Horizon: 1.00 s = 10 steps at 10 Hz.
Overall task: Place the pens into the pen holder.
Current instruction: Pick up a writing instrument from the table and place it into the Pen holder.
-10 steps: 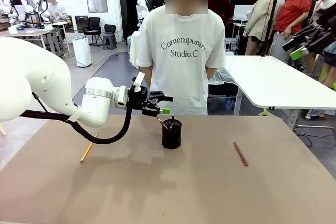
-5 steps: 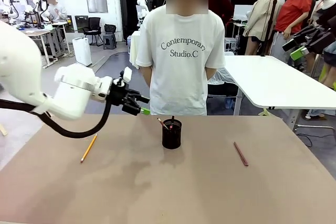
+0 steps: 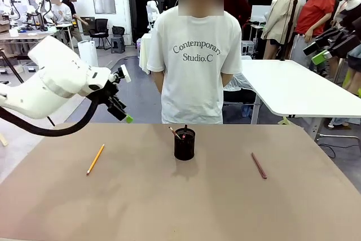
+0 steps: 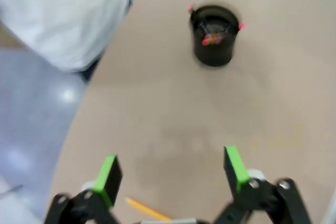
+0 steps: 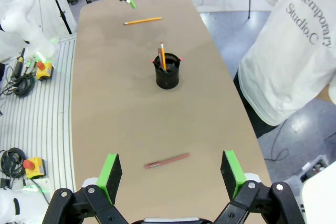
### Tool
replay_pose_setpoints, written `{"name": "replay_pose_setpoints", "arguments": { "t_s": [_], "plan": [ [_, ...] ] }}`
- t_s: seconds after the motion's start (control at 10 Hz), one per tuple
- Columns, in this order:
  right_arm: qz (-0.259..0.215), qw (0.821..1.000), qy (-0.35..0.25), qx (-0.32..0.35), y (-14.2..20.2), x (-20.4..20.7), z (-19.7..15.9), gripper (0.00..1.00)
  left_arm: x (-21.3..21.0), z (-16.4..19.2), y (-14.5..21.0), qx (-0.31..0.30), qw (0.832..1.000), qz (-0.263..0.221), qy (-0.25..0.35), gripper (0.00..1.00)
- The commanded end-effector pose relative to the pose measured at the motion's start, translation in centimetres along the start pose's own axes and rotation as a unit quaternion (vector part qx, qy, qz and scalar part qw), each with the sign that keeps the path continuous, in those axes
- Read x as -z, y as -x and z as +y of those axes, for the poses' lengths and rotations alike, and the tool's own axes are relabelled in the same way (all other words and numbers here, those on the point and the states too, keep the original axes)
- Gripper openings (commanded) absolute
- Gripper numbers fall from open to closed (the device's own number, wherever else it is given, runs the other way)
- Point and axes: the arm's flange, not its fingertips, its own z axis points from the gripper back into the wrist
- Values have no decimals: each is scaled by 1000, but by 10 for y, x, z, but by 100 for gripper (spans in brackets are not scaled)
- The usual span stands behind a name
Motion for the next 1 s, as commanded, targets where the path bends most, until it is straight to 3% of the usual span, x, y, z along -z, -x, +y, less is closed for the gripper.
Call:
{"name": "replay_pose_setpoints", "arguments": {
  "t_s": [0.0, 0.2, 0.3, 0.4, 0.8, 0.9],
  "plan": [
    [-3, 1000, -1, -2, -1, 0, 2, 100, -4, 2, -2, -69, 993, 93, 3, 100],
    [-3, 1000, -1, -2, -1, 0, 2, 100, 1, 6, 3, -104, 989, 103, -2, 100],
    [-3, 1000, -1, -2, -1, 0, 2, 100, 8, 9, 4, -110, 991, 76, -7, 100],
    [-3, 1000, -1, -2, -1, 0, 2, 100, 1, 5, 17, -81, 991, 103, -19, 100],
    [-3, 1000, -1, -2, -1, 0, 2, 100, 5, 5, 14, -93, 990, 104, -15, 100],
    [-3, 1000, -1, -2, -1, 0, 2, 100, 21, 12, 11, -148, 974, 154, -81, 100]
  ]
}}
